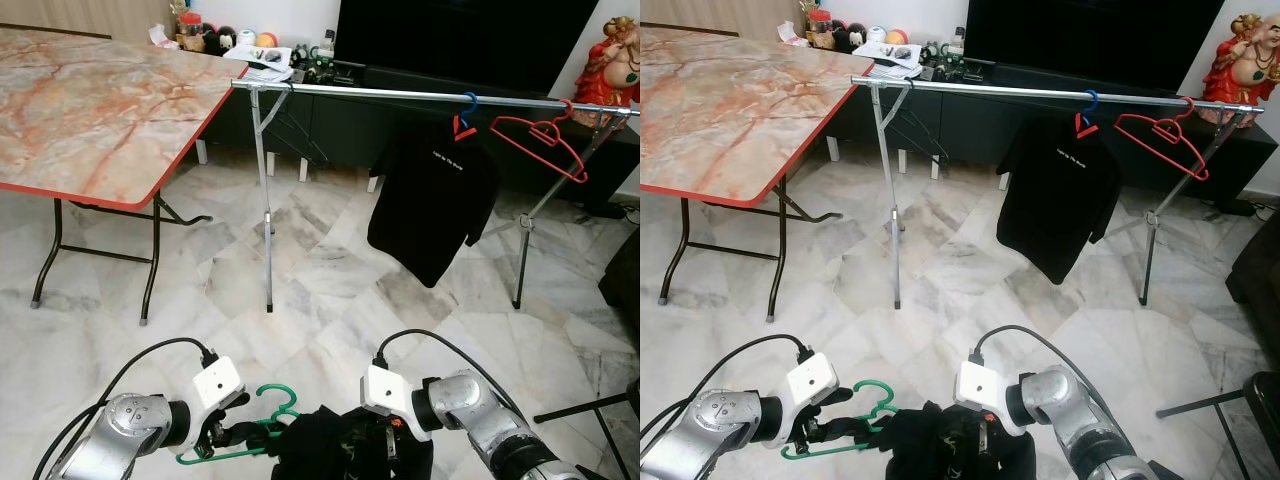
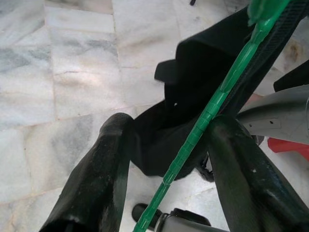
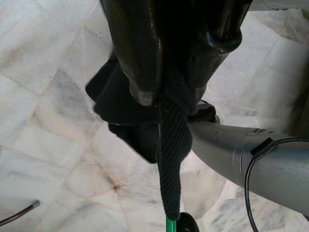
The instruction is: Hang hanger
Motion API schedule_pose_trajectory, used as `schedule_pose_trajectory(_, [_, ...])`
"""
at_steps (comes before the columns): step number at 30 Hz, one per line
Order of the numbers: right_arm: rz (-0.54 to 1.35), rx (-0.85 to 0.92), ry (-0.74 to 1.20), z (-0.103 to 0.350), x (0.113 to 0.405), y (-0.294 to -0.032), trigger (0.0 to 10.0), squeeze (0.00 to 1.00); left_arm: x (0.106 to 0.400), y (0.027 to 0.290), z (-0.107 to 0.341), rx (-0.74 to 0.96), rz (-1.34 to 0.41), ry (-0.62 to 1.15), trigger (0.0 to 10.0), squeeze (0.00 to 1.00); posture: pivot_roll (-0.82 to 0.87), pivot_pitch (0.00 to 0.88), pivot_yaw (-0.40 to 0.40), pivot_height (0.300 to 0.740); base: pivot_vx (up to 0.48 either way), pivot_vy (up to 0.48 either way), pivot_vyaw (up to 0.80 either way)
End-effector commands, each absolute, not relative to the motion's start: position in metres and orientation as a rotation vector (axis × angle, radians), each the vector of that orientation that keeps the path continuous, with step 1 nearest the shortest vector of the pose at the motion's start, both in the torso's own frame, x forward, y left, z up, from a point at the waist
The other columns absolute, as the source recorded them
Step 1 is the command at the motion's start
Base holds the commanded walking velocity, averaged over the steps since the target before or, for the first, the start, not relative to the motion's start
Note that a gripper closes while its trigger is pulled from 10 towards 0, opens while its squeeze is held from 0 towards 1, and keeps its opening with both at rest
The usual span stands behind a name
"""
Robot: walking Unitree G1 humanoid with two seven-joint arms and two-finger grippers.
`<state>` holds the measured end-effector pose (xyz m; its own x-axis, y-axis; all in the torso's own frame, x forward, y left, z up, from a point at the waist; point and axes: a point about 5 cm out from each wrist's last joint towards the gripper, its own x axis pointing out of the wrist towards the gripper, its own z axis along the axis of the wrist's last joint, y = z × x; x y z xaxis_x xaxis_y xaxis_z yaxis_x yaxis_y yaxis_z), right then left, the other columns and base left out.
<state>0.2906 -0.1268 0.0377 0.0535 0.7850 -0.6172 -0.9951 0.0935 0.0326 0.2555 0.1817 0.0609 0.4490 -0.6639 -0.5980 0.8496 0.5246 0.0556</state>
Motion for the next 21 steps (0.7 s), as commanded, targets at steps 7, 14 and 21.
schedule_pose_trajectory(7, [1.447,-0.448,0.504,0.044,0.292,-0.119,10.0,0.0,0.246,0.172,0.055,0.368,-1.08,0.604,10.0,0.0,0.11,0.062,-0.112,0.74,0.0,0.0,0.0])
schedule_pose_trajectory(14, [1.449,-0.444,0.5,0.045,0.293,-0.118,10.0,0.0,0.244,0.167,0.053,0.356,-1.103,0.61,10.0,0.0,0.11,0.078,-0.12,0.74,0.0,0.0,0.0])
schedule_pose_trajectory(21, [1.455,-0.434,0.498,0.046,0.293,-0.119,10.0,0.0,0.249,0.166,0.052,0.335,-1.065,0.598,2.9,0.0,0.11,0.089,-0.122,0.74,0.0,0.0,0.0])
